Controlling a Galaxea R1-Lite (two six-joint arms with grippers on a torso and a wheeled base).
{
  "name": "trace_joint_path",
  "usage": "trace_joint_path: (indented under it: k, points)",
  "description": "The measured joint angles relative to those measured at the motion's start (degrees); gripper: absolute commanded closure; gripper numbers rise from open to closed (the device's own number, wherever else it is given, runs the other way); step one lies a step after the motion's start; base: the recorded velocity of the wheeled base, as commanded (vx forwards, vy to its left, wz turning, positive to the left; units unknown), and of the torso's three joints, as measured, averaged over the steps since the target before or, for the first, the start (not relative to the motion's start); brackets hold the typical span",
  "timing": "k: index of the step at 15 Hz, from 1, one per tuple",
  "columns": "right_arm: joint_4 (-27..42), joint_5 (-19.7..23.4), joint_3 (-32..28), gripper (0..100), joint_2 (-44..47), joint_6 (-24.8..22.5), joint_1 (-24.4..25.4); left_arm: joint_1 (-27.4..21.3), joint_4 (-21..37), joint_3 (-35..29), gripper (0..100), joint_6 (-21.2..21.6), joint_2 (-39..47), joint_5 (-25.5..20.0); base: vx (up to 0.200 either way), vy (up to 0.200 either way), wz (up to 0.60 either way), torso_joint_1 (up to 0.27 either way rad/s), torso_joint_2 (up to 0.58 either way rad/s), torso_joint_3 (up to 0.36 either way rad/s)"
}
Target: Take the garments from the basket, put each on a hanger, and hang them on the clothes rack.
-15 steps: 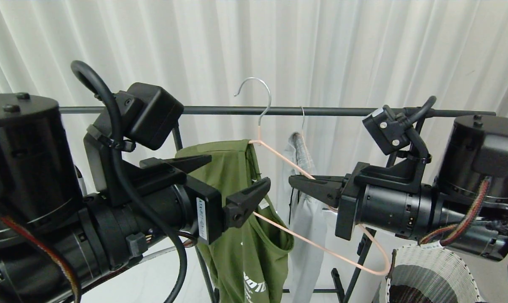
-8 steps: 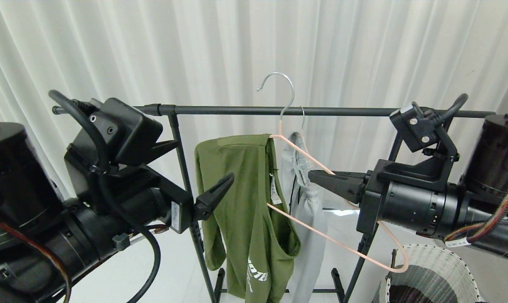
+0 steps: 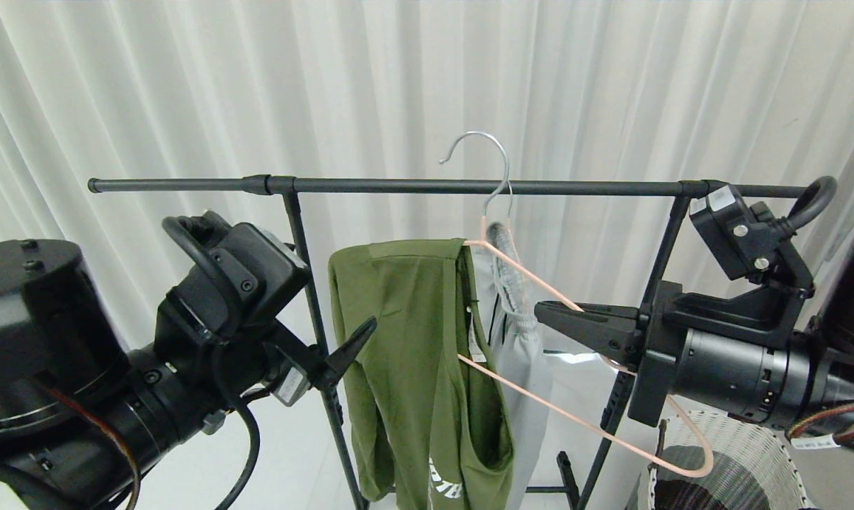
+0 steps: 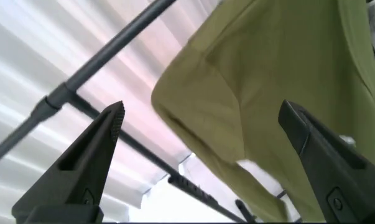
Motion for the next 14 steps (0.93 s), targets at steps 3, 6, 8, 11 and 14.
trace_joint_path:
  k: [3,6,8,11,14]
  points:
    - [-0.06,0.27,1.22,100,-0.83,-0.07,1.35,-0.05,-3.19,-1.88,0,1.12,1.61,0.0,0.0,0.0,0.0,0.0,0.0,0.0]
    - [-1.73,0.38,1.82,100,-1.62,-0.11,3.35,0.06,-3.36,-2.15,0,3.61,2.67,-0.05,0.0,0.0,0.0,0.0,0.0,0.0]
    - [-2.19,1.37,1.96,100,-2.08,-0.68,4.55,0.06,-3.5,-2.67,0,3.72,3.23,-0.02,0.0,0.0,0.0,0.0,0.0,0.0]
    - [-2.24,1.89,2.56,100,-2.61,-1.37,5.68,0.06,-3.47,-4.06,0,3.74,4.08,-0.32,0.0,0.0,0.0,0.0,0.0,0.0]
    - [-2.27,1.94,2.97,100,-2.76,-1.41,5.92,0.06,-3.5,-4.5,0,3.74,4.28,-3.66,0.0,0.0,0.0,0.0,0.0,0.0]
